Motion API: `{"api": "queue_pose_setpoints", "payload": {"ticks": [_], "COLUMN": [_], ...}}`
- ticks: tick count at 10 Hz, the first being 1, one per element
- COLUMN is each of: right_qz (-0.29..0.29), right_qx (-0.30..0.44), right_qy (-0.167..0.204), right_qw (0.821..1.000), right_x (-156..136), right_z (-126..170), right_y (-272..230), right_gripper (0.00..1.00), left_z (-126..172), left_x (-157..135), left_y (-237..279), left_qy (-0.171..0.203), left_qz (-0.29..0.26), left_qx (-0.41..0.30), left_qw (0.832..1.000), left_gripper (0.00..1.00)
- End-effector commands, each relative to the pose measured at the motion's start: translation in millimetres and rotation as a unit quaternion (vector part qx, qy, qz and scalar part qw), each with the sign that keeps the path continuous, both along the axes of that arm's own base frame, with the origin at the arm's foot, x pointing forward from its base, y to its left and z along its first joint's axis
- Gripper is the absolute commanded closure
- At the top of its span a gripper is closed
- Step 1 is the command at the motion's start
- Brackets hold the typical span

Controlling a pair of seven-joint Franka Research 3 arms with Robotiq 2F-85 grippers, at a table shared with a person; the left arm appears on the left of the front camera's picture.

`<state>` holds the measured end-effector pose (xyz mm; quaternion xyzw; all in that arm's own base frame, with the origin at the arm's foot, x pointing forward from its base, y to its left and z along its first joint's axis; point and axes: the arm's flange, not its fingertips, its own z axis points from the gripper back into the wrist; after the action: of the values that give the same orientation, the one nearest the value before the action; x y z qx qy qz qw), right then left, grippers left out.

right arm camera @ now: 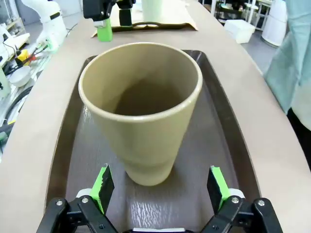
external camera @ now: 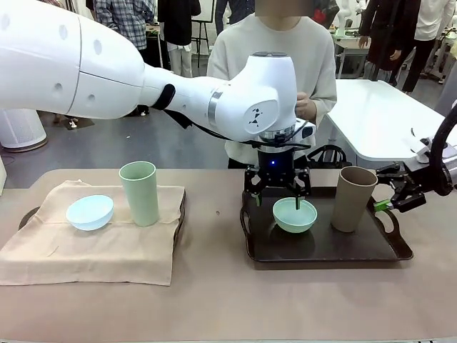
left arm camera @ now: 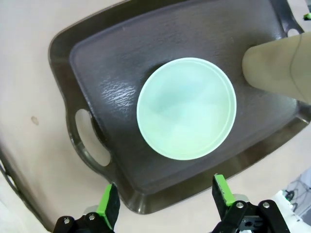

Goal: Set up a tray with a mat and arrange the tableware.
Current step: Pick up the Picnic Bowl and Reusable plastic cup from the Handle tray in front of the human's position and hold them in the air.

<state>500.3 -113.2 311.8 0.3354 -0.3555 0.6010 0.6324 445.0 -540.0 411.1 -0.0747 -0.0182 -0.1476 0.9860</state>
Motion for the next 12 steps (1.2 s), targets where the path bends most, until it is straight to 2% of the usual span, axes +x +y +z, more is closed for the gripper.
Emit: {"api": "queue_pose_setpoints", "payload": {"ticks": [1, 3, 4, 5, 7, 8, 9, 12], "right_qz": [-0.002, 0.0, -0.029, 0.007, 0.001, 0.005, 0.013, 0.019], "right_qx": [0.006, 0.013, 0.014, 0.003, 0.004, -0.006, -0.011, -0.001], "right_qy": [0.013, 0.012, 0.018, 0.005, 0.009, 0.02, 0.027, 0.045], "right_qw": [1.0, 1.0, 0.999, 1.0, 1.0, 1.0, 0.999, 0.999], "right_x": [-0.6, 0.4, -1.8, 0.6, 0.9, 2.4, 4.4, 5.1], "right_z": [0.4, -1.2, 1.8, -0.9, -0.4, -6.0, -11.4, -18.5], "right_y": [7.5, 13.3, 10.1, 8.3, 7.4, 18.3, 29.4, 37.5], "right_gripper": [0.0, 0.0, 0.0, 0.0, 0.0, 0.0, 0.0, 0.0], "left_z": [-1.4, -6.3, -4.0, -9.1, -11.0, -15.9, -21.0, -28.5], "left_x": [14.3, 24.0, 25.9, 15.9, 22.5, 25.3, 26.1, 30.7], "left_y": [-11.1, -14.7, -8.4, -6.2, -4.3, -9.0, -16.0, -19.5], "left_qy": [0.005, -0.001, 0.006, 0.007, 0.011, -0.016, -0.03, -0.036], "left_qz": [-0.006, 0.004, 0.005, 0.005, 0.01, 0.038, 0.033, 0.036], "left_qx": [0.011, 0.021, 0.033, 0.004, 0.011, 0.018, 0.031, 0.041], "left_qw": [1.0, 1.0, 0.999, 1.0, 1.0, 0.999, 0.999, 0.998], "left_gripper": [0.0, 0.0, 0.0, 0.0, 0.0, 0.0, 0.0, 0.0]}}
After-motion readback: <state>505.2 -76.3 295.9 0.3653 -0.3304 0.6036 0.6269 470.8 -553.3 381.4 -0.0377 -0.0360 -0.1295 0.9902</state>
